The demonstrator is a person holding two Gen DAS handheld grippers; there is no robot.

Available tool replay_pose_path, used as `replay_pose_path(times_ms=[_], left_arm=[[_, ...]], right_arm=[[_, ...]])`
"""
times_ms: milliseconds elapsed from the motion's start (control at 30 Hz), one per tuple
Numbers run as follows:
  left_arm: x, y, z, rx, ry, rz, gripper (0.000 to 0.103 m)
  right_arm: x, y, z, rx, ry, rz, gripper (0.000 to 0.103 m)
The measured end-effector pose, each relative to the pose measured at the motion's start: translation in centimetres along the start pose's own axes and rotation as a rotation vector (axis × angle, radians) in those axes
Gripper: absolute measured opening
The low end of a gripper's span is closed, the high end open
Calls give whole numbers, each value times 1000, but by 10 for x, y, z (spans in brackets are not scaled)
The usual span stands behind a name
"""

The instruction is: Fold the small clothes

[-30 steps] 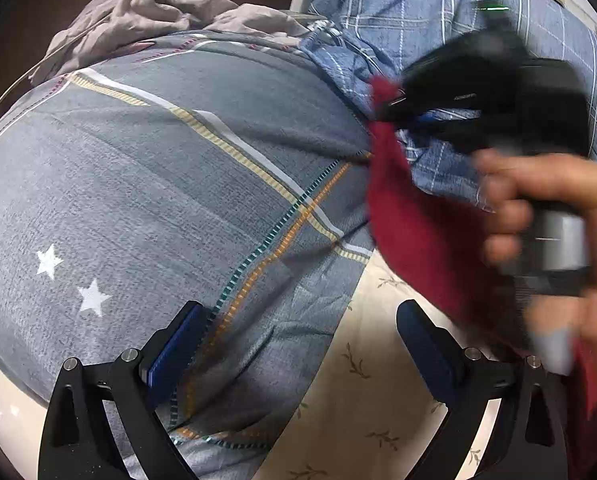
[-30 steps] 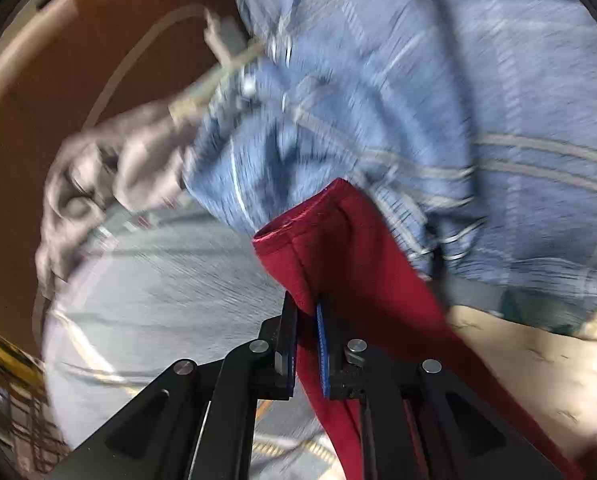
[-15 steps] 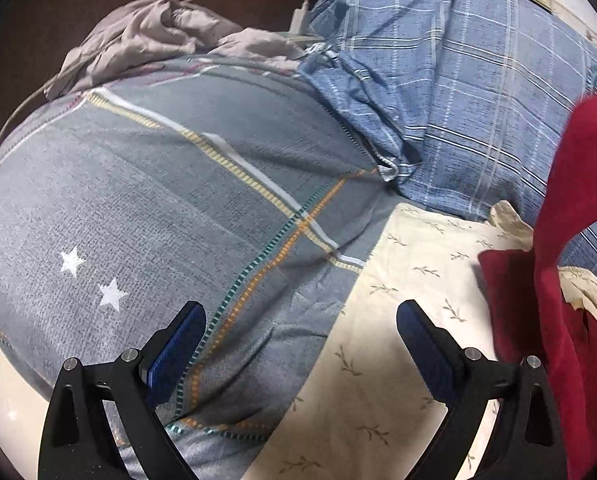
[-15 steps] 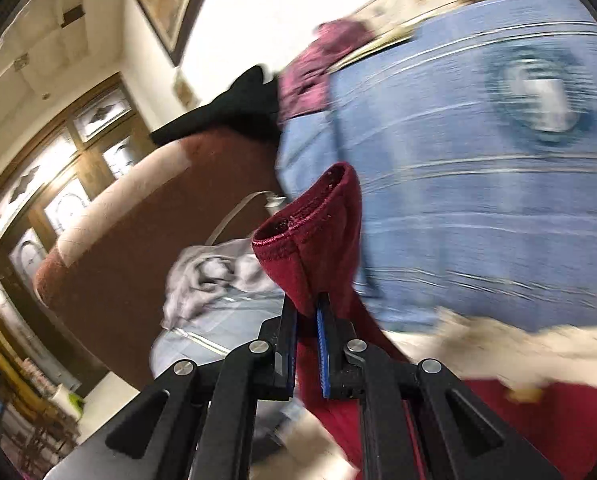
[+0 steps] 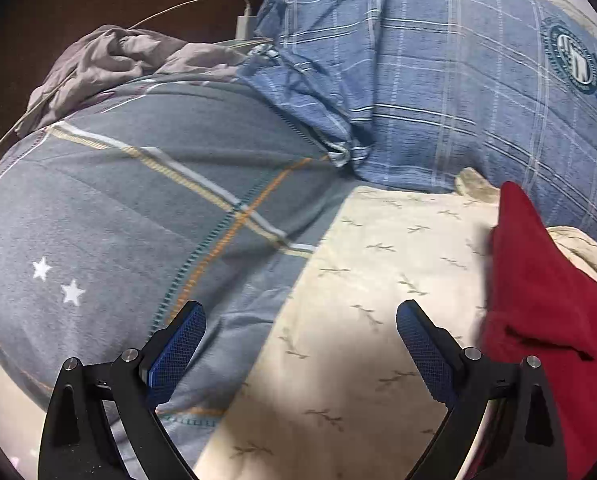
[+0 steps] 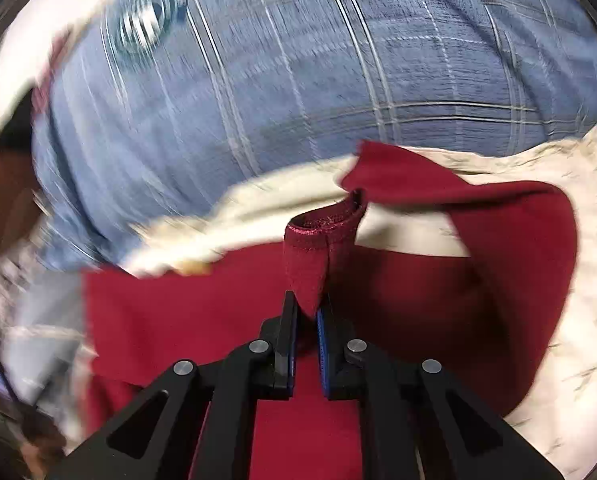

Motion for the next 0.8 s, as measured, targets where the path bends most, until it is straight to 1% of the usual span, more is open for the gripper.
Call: replay_pose_path(times_ms=[67,100,133,167,200,233,300,333,400,433,467,500,533,567,600,633,667,700,733,800], left_arm=[[-3,-1,-2,1,-27,3,96],[-4,-1,-4,3,-48,6,96],[-4,-1,-6,6,-64,7,96],[-4,-2,-8,11,-83,11,96],[-5,-2,-9,14,-102,14,96],[-6,-2,-11,18,-119,21,96],[-8,-3,-13,33,-156,34,96],[-11,-4,-15,47,-188,42,96],[-15,-6,-18,63,-248,53,96],[-18,-7,-19,71,-273,69,96],[-20,-9,-19,81,-284,88,96],[-22,-11,-18,90,-289,104,96],[-25,-13,-16,106,-295,120,96],[-27,-15,-14,123,-303,130,96],[-28,-17,-11,137,-309,135,96],[-29,-18,-9,152,-312,138,96],[-30,-19,-7,163,-309,146,96],[-29,-20,-3,175,-288,163,96],[-30,-20,1,179,-264,179,96],[-30,-17,8,174,-204,208,96]], right_arm=[[-3,-9,-2,60,19,39,21],[-3,-13,-9,64,21,45,28],[-1,-17,-18,50,27,45,44],[5,-20,-29,21,35,38,54],[14,-22,-36,2,55,31,56],[29,-23,-42,-1,101,10,56],[66,-24,-42,23,188,-60,57],[97,-23,-37,40,242,-126,57],[149,-17,-25,41,304,-238,58],[176,-13,-17,26,328,-297,61],[197,-7,-9,7,336,-343,66],[216,-1,1,-12,338,-379,69],[239,5,18,-18,344,-420,77],[253,8,35,10,351,-446,82],[267,7,57,68,340,-472,82],[277,2,80,145,318,-491,79],[283,-3,95,201,306,-506,66],[291,-12,118,261,256,-549,57],[296,-18,133,258,201,-587,51],[308,-23,146,182,171,-627,51]])
Point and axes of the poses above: each gripper's, at about its wrist camera, not at the fingertips, and z roughly the way its jaws point, x to its left, y to its top, the point moved 5 cm from there along z, roughly the way its jaws point, and after that the axes turned 2 degrees about -z, right-handed, at the moved point
